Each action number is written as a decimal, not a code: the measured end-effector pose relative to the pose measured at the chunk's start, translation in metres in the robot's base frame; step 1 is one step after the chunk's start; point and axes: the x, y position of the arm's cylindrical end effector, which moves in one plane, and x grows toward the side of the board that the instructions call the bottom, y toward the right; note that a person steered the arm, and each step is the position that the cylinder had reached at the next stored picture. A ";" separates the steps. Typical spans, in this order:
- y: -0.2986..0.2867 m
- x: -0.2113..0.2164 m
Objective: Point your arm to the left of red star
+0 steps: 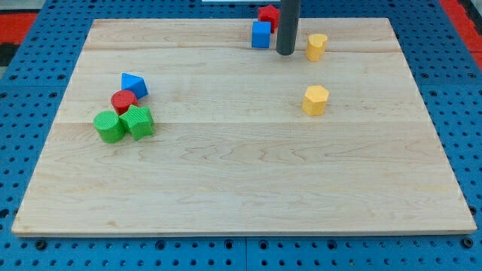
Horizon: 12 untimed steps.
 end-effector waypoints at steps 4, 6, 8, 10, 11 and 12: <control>-0.066 0.092; -0.222 0.038; -0.290 -0.091; -0.286 -0.091; -0.285 -0.091; -0.284 -0.091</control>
